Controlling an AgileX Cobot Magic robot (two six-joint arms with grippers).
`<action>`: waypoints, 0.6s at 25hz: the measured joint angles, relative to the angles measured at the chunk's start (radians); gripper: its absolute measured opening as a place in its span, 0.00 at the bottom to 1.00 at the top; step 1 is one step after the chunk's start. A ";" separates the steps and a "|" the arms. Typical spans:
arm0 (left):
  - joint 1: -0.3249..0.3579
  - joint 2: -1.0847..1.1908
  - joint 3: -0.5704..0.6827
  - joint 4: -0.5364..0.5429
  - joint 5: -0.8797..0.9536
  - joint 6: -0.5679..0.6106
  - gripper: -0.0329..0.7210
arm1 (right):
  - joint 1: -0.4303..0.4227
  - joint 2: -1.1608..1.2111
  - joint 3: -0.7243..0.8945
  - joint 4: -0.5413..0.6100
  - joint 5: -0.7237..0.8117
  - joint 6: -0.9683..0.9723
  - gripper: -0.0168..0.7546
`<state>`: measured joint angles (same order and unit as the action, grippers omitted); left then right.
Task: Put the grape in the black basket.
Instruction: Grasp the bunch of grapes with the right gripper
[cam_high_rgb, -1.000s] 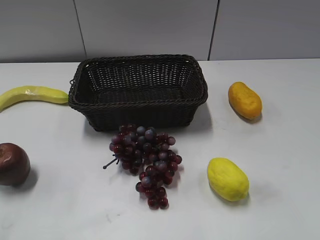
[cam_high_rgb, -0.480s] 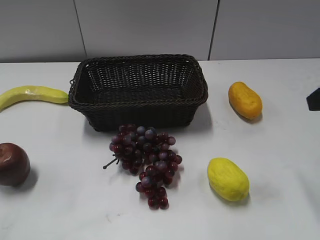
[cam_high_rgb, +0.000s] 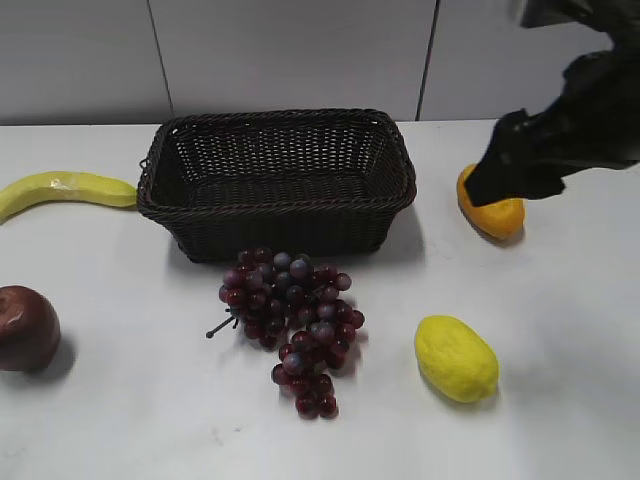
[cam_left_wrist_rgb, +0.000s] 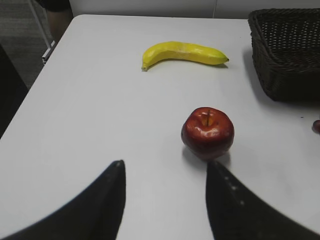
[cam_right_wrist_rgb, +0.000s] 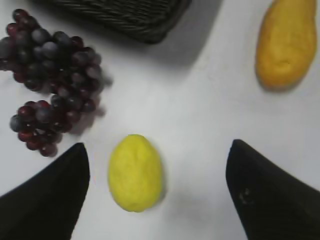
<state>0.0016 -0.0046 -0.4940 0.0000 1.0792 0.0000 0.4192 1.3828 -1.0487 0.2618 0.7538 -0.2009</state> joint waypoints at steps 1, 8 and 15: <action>0.000 0.000 0.000 0.000 0.000 0.000 0.69 | 0.029 0.014 -0.016 0.001 0.000 0.003 0.86; 0.000 0.000 0.000 0.000 0.000 0.000 0.69 | 0.179 0.126 -0.103 0.002 0.004 0.036 0.86; 0.000 0.000 0.000 0.000 0.000 0.000 0.69 | 0.290 0.255 -0.189 0.002 0.005 0.038 0.86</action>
<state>0.0016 -0.0046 -0.4940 0.0000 1.0792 0.0000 0.7092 1.6379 -1.2374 0.2639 0.7585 -0.1624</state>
